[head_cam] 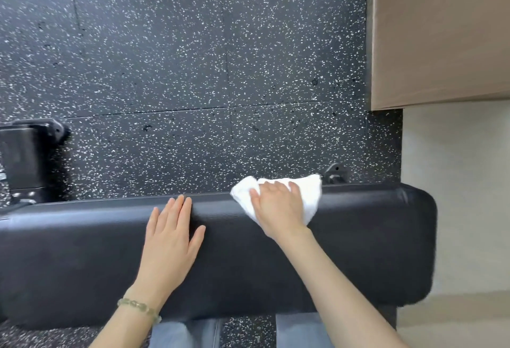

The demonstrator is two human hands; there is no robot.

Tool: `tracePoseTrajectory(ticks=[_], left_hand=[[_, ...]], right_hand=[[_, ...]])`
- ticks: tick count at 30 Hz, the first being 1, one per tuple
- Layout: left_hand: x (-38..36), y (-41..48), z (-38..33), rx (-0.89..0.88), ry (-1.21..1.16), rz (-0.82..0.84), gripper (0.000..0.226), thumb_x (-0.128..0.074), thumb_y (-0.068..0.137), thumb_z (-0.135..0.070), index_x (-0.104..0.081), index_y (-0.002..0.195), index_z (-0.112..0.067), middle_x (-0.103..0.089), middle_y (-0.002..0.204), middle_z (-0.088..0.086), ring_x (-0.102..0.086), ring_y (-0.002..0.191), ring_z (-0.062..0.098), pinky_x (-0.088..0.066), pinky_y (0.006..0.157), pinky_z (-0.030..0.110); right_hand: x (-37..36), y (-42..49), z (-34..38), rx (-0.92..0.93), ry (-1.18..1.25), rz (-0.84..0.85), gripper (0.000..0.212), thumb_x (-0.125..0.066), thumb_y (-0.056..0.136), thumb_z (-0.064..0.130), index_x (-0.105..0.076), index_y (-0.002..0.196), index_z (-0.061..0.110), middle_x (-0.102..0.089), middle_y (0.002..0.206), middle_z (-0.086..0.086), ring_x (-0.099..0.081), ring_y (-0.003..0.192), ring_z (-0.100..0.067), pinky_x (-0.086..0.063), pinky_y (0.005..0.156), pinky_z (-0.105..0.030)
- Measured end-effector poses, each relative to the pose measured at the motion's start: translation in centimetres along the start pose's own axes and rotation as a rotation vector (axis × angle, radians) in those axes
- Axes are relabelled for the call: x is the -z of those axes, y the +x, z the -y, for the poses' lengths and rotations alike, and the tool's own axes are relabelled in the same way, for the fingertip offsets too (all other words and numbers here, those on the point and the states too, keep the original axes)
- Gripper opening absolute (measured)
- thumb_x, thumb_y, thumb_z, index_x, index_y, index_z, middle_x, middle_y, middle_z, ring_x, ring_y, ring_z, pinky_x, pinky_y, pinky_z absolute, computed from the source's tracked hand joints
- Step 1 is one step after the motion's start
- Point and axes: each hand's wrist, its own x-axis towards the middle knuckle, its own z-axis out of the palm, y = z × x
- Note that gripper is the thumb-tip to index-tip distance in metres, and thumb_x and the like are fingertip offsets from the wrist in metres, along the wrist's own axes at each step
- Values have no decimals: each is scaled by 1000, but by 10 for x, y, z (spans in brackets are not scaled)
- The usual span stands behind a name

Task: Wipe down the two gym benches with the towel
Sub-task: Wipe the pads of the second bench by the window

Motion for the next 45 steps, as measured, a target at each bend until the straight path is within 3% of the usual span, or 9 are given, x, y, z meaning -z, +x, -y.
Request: tracePoseTrajectory(ticks=[5, 9, 13, 17, 22, 25, 29, 37, 45], left_hand=[[5, -9, 67, -16, 42, 48, 77, -8, 96, -53, -51, 130, 1, -53, 134, 14, -49, 126, 29, -21, 110, 46], [7, -18, 121, -22, 60, 48, 77, -6, 97, -53, -49, 132, 0, -51, 137, 14, -48, 127, 29, -21, 112, 48], [4, -22, 147, -59, 44, 48, 76, -6, 97, -53, -47, 135, -1, -48, 139, 16, -49, 125, 30, -21, 112, 49], [-3, -25, 156, -75, 18, -50, 70, -32, 88, -60, -48, 136, -11, -46, 139, 18, -49, 122, 32, -25, 108, 56], [-14, -29, 160, -23, -6, -51, 98, -85, 55, -48, -42, 140, -24, -45, 139, 20, -44, 127, 37, -29, 92, 71], [-16, -28, 161, -25, -24, -56, 101, -87, 53, -46, -39, 140, -26, -45, 139, 20, -42, 127, 38, -31, 89, 74], [-18, -29, 160, -24, -46, -50, 101, -86, 54, -46, -39, 141, -25, -45, 140, 20, -41, 128, 37, -31, 90, 75], [-21, -32, 162, -36, -72, -121, 98, -85, 57, -46, -39, 141, -23, -42, 143, 17, -40, 131, 34, -26, 97, 71], [-24, -41, 180, -27, -51, -175, 98, -81, 63, -48, -39, 142, -10, -34, 147, 21, -34, 134, 36, -16, 113, 54]], right_hand=[[-20, 21, 136, 168, 34, 11, 40, -27, 102, 32, -57, 119, 11, -62, 119, -7, -53, 112, -27, -29, 98, -45], [-23, 19, 129, 248, -64, 15, 33, -54, 92, 29, -56, 124, 19, -62, 120, -3, -56, 112, -24, -36, 95, -43], [-16, 5, 63, -75, -92, -106, 49, -25, 93, 37, -69, 86, 15, -71, 81, -4, -65, 82, -26, -44, 80, -39], [-20, 9, 83, -239, -77, -172, 68, -9, 91, 41, -69, 88, 11, -71, 86, -6, -63, 91, -25, -34, 95, -42], [-41, 11, 173, 24, 8, -118, 61, -15, 95, 39, -65, 116, 11, -66, 117, -6, -57, 113, -24, -33, 103, -43], [-32, 12, 148, 49, -108, -96, 58, -15, 91, 35, -68, 102, 15, -70, 98, -5, -63, 95, -27, -44, 87, -41], [-18, 12, 116, -323, -88, -51, 66, -6, 88, 40, -66, 82, 13, -69, 80, -6, -61, 82, -28, -38, 84, -40], [-40, 21, 219, 82, 11, -12, 48, -22, 102, 36, -53, 130, 12, -56, 133, -4, -44, 128, -21, -19, 108, -39], [-10, 13, 85, -272, -138, -19, 50, -25, 99, 34, -65, 78, 11, -68, 79, -10, -61, 79, -30, -39, 81, -40]])
